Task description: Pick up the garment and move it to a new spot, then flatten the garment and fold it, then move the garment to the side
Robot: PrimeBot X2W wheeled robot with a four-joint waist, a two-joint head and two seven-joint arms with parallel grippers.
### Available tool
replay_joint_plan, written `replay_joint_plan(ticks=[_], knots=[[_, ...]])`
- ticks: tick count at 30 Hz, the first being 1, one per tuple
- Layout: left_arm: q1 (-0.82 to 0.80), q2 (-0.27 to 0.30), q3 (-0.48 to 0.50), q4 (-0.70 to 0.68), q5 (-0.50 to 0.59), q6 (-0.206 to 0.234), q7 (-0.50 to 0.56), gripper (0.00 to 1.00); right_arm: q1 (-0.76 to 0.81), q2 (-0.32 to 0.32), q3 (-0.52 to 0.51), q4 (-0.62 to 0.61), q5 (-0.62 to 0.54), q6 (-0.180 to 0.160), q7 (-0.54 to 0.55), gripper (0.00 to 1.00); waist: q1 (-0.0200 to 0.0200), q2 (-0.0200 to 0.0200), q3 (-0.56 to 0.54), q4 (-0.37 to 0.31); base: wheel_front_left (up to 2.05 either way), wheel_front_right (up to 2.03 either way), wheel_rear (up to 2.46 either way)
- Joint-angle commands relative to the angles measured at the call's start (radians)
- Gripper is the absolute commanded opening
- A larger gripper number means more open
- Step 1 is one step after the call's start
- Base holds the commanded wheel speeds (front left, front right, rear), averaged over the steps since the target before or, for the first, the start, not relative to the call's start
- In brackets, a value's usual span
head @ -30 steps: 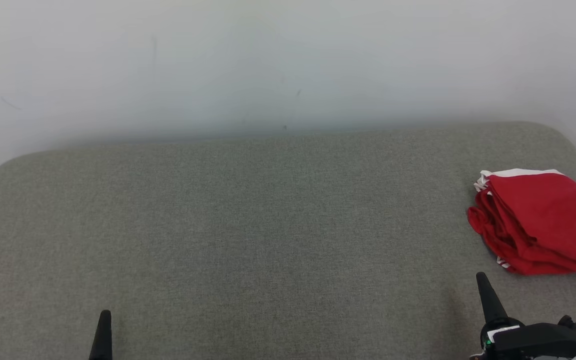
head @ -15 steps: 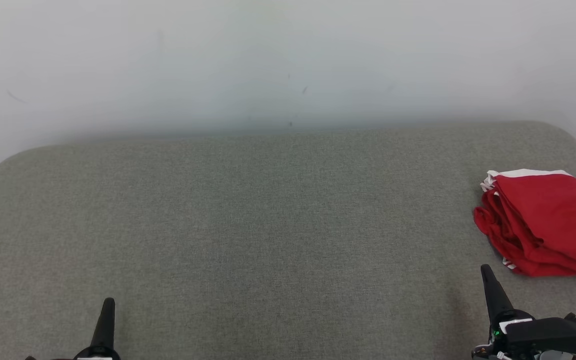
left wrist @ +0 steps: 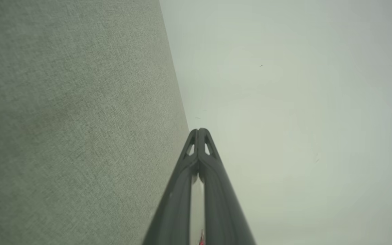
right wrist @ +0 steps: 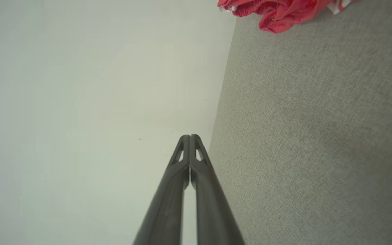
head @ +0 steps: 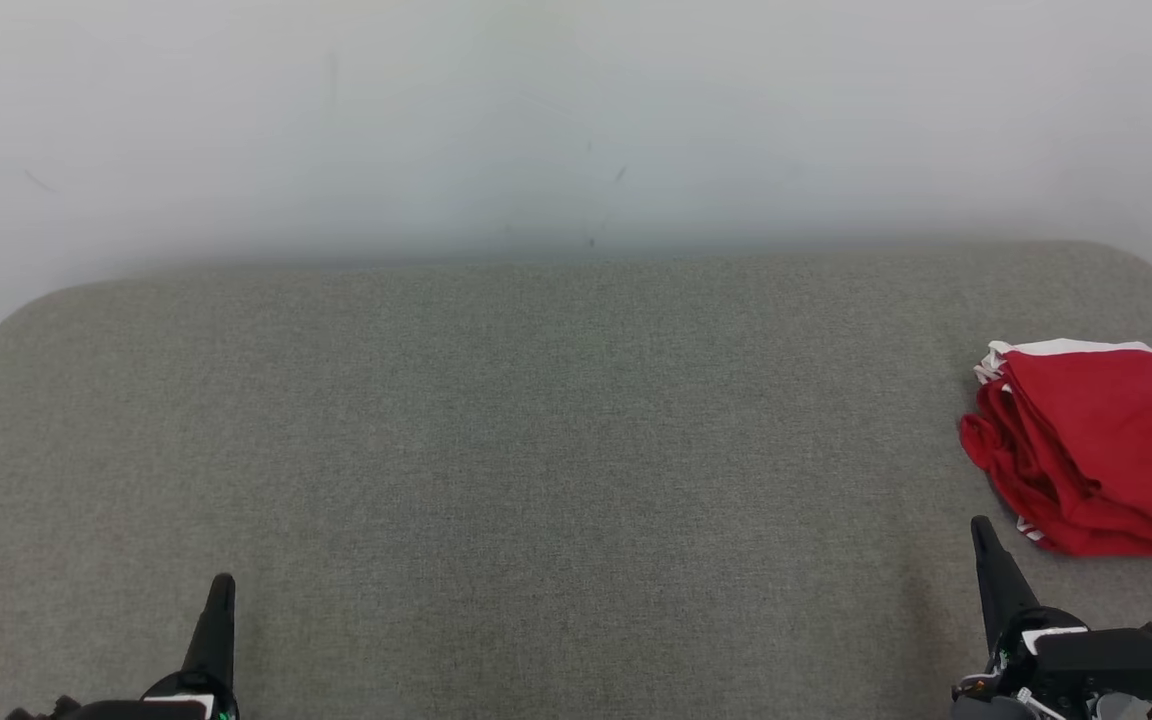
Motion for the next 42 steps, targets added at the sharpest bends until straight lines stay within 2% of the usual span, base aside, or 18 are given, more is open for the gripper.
replay_joint_plan(ticks=[1, 18, 42], knots=[[-0.020, 0.000, 0.000, -0.006, -0.023, 0.001, 0.008, 0.00, -0.013, -0.003, -0.005, -0.007, 0.020, 0.001, 0.007, 0.00, -0.0001, 0.0000, 0.001, 0.002, 0.00, 0.00, 0.00], [-0.046, -0.001, -0.001, -0.004, -0.132, 0.001, 0.038, 0.00, -0.023, -0.002, -0.024, -0.017, 0.138, 0.001, 0.032, 0.00, -0.0001, 0.0000, 0.011, 0.018, 0.00, 0.00, 0.00], [-0.045, -0.001, -0.002, -0.004, -0.128, 0.001, 0.036, 0.00, -0.022, 0.001, -0.026, -0.016, 0.131, 0.001, 0.033, 0.00, -0.0001, 0.0000, 0.011, 0.018, 0.00, 0.00, 0.00]])
